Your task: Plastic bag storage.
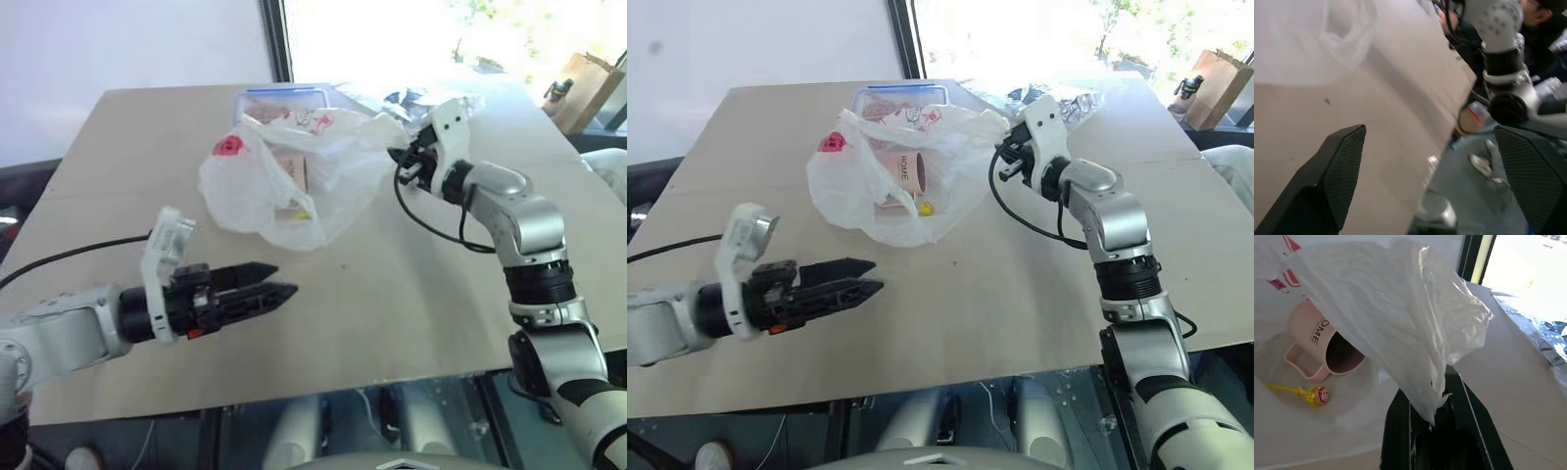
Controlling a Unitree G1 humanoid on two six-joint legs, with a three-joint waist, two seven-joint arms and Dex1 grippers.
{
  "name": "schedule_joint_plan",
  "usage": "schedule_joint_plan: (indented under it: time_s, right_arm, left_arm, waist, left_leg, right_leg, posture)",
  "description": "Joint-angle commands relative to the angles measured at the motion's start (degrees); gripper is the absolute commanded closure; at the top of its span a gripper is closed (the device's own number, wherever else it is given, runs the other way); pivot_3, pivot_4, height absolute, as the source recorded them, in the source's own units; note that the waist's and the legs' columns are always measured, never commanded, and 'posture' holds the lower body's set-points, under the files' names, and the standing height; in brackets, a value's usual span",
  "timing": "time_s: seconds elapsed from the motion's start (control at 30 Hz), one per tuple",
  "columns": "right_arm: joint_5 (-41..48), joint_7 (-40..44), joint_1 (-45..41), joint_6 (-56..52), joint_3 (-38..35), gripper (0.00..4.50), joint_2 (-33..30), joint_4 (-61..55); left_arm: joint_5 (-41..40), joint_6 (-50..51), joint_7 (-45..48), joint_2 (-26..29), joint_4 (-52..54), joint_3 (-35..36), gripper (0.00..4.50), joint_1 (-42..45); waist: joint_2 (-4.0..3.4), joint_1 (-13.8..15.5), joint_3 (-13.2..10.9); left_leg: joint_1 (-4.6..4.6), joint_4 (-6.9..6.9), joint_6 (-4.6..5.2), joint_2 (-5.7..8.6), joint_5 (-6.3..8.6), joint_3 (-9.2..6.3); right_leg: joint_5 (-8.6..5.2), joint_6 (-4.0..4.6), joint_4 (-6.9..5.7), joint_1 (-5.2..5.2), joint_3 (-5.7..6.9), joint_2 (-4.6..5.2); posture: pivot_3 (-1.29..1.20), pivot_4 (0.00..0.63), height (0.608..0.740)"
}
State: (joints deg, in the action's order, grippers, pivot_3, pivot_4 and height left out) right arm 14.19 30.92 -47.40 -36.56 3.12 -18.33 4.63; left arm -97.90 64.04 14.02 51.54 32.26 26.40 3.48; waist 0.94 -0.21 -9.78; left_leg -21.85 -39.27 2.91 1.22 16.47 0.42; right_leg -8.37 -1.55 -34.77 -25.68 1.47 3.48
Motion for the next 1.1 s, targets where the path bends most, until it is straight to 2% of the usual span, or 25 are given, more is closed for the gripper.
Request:
schedule_joint_plan:
  time_s: [0.03,0.23,0.37,0.53,0.67,0.8,0.87,0.97,1.03,1.1]
  right_arm:
    - [0.61,0.25,0.16,0.36,-0.64,4.5,-0.23,-3.57]
    - [0.44,0.33,0.13,-0.06,-0.61,4.5,-0.51,-3.46]
    - [0.32,0.47,0.03,0.99,-0.53,4.5,-0.27,-3.11]
    - [0.46,0.97,-0.07,1.56,-0.3,4.5,-0.17,-3.28]
    - [0.5,1.42,-0.23,1.66,-0.26,4.5,-0.4,-3.61]
    - [0.54,1.97,-0.33,1.45,-0.2,4.5,-0.7,-3.93]
    - [0.72,2.14,-0.38,1.25,-0.15,4.5,-0.79,-4.14]
    - [0.81,2.28,-0.51,1.05,-0.25,4.5,-1.01,-4.25]
    - [0.81,2.3,-0.68,1.05,-0.43,4.5,-1.17,-4.04]
    - [0.96,2.32,-1.14,1.06,-0.77,4.5,-1.3,-3.6]
  left_arm:
    - [3.26,-4.96,-2.21,-0.37,4.25,-2.95,0.09,2.94]
    - [6.74,-7.39,5.29,4.43,6.52,-1.71,0.09,5.53]
    - [8.1,-8.7,2.99,6.14,5.38,-3.72,0.09,8.77]
    - [15.48,-7.99,1.92,7.06,6.6,-8.05,0.09,7.52]
    - [19.89,-8.62,-1.79,4.43,5.61,-13.28,0.09,9.71]
    - [33.0,-8.95,-5.22,-1.27,1.59,-23.96,0.09,17.41]
    - [37.06,-8.41,-6.6,-5.01,-0.76,-27.32,0.09,20.82]
    - [40.33,-6.98,-6.31,-8.09,-2.16,-29.99,0.91,22.64]
    - [39.31,-8.38,-5.5,-11.07,-2.42,-27.94,1.65,22.94]
    - [33.52,-10.16,-4.59,-13.64,-2.35,-21.89,2.69,23.38]
  waist:
    - [0.0,-0.08,0.0]
    - [-0.02,-0.58,-0.01]
    - [-0.02,-0.53,-0.02]
    - [-0.03,-0.54,-0.02]
    - [-0.03,-0.52,-0.02]
    - [-0.03,0.02,-0.03]
    - [-0.02,0.03,-0.04]
    - [-0.01,-0.5,-0.05]
    - [-0.02,-0.67,-0.05]
    - [-0.02,-0.65,-0.05]
  left_leg:
    - [0.0,0.0,0.0,0.01,0.0,0.01]
    - [0.01,0.04,-0.01,-0.05,0.0,0.06]
    - [-0.01,0.06,-0.01,-0.09,0.0,0.06]
    - [-0.01,0.06,0.0,-0.09,0.0,0.08]
    - [-0.01,0.07,0.0,-0.13,0.0,0.07]
    - [-0.02,0.06,0.0,-0.11,0.0,0.05]
    - [-0.02,0.05,0.0,0.06,0.0,0.05]
    - [-0.02,0.06,0.0,0.0,0.0,0.1]
    - [-0.02,0.09,0.0,-0.07,0.0,0.12]
    - [-0.07,0.13,-0.01,-0.2,0.01,0.12]
  right_leg:
    - [0.0,0.0,-0.01,0.0,-0.01,0.0]
    - [0.0,0.0,0.01,-0.05,-0.06,-0.15]
    - [-0.01,-0.01,0.06,-0.05,-0.05,-0.21]
    - [0.01,-0.06,0.07,-0.05,-0.08,-0.21]
    - [0.09,-0.18,0.07,-0.05,-0.08,-0.24]
    - [0.11,-0.2,0.08,-0.01,-0.06,-0.23]
    - [0.11,-0.21,0.12,0.0,-0.06,-0.22]
    - [0.12,-0.21,0.11,-0.02,-0.12,-0.25]
    - [0.12,-0.21,0.11,-0.05,-0.14,-0.27]
    - [0.12,-0.2,0.11,-0.14,-0.15,-0.29]
  posture:
    - [0.0,0.15,0.74]
    - [0.0,0.15,0.74]
    - [0.0,0.15,0.74]
    - [0.0,0.15,0.74]
    - [0.0,0.15,0.74]
    - [0.0,0.15,0.74]
    - [0.0,0.15,0.74]
    - [0.0,0.15,0.74]
    - [0.0,0.15,0.74]
    - [0.0,0.15,0.74]
